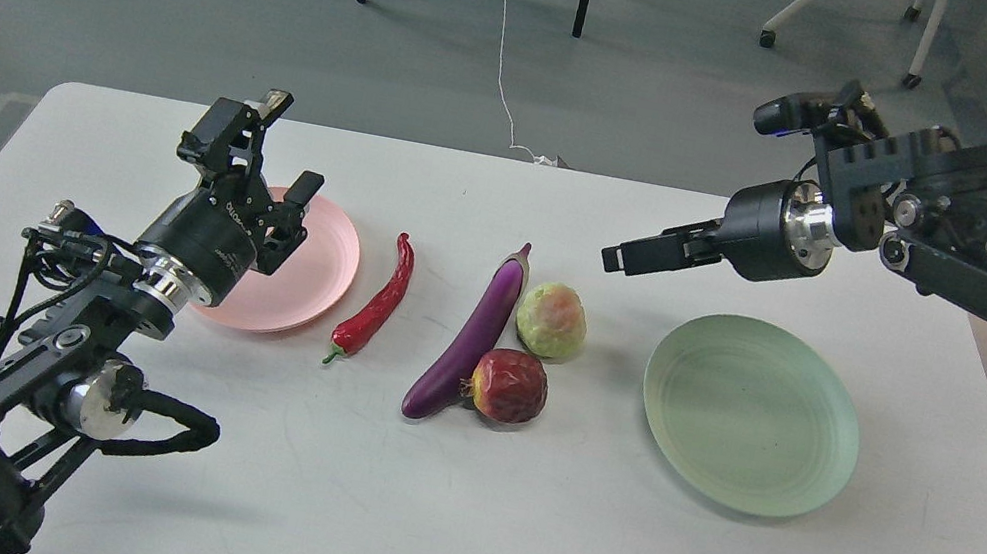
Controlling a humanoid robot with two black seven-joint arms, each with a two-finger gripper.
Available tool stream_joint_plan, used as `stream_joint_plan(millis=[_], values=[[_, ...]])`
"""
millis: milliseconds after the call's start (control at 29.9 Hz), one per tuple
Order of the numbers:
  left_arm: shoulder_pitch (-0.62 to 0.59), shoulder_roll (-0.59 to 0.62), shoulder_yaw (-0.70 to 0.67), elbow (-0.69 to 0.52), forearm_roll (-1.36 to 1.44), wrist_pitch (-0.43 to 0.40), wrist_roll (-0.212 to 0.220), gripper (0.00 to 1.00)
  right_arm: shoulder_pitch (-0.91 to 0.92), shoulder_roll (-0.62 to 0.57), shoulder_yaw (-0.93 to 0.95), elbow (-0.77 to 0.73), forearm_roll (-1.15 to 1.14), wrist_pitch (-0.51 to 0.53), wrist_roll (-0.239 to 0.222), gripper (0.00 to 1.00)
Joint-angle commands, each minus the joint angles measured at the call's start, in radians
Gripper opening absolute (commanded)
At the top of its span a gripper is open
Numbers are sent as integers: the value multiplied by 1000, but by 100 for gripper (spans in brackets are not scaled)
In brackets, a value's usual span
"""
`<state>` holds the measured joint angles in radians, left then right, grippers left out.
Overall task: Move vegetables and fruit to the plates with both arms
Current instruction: 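Move the right gripper over the green fig and grasp it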
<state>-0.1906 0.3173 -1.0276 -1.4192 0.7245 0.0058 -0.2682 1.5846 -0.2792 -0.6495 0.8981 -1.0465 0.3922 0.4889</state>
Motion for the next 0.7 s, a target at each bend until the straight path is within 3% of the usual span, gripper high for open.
stream_joint_plan(millis=[0, 201, 670], values=[[13, 9, -3, -15, 1, 0, 0, 98, 0, 102, -51, -71, -10, -18, 0, 99], [16, 13, -5, -18, 1, 2, -6, 98, -75, 238, -125, -185, -7, -168, 0, 99], [17, 14, -5, -23, 1, 0, -8, 98, -190, 279, -136, -283, -1, -217, 0, 97]])
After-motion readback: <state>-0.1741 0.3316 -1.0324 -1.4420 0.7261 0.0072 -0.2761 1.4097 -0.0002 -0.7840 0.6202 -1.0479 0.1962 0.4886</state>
